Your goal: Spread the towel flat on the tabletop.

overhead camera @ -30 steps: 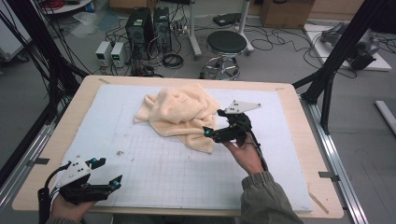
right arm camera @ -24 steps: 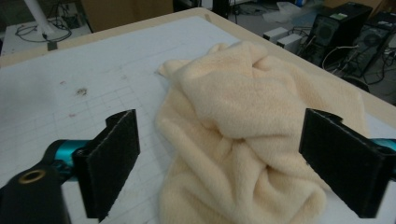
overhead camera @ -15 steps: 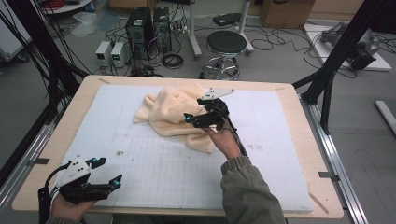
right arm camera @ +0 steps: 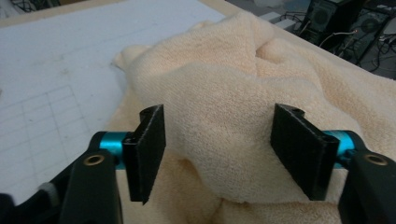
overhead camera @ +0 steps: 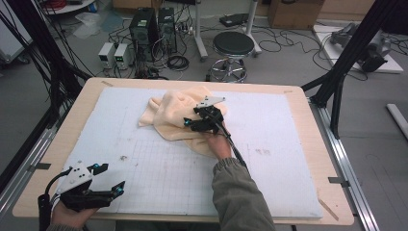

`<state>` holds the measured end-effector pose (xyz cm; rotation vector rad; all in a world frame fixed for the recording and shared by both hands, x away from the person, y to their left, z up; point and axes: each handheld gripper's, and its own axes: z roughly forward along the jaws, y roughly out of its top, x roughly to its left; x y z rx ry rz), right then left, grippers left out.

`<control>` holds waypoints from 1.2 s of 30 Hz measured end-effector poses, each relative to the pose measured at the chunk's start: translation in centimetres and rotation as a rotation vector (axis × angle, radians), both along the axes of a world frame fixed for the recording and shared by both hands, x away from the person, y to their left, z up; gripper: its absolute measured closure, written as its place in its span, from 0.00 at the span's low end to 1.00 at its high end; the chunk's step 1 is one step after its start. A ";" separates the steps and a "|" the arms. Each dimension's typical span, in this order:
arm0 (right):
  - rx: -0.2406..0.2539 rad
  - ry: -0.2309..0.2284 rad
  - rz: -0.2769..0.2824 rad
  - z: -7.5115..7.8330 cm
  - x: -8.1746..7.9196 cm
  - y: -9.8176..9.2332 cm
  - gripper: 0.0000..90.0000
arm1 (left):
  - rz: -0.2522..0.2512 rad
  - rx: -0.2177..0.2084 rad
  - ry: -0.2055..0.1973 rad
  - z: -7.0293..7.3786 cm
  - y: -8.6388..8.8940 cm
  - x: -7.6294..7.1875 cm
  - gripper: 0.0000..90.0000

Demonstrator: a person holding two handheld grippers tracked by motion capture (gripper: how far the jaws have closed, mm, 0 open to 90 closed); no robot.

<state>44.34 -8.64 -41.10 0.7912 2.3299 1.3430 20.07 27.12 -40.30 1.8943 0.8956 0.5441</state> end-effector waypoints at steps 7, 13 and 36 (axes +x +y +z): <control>-0.059 -0.040 -0.035 -1.1 0.5 0.9 0.55 | 0.002 0.002 0.001 -0.1 0.0 0.0 0.19; -0.073 -0.027 -0.042 -1.7 0.9 1.2 0.73 | 0.009 -0.001 0.006 -0.2 0.1 0.1 0.19; 0.067 0.060 0.110 3.4 -3.2 -3.4 0.90 | 0.004 0.003 -0.004 0.1 -0.4 0.1 0.19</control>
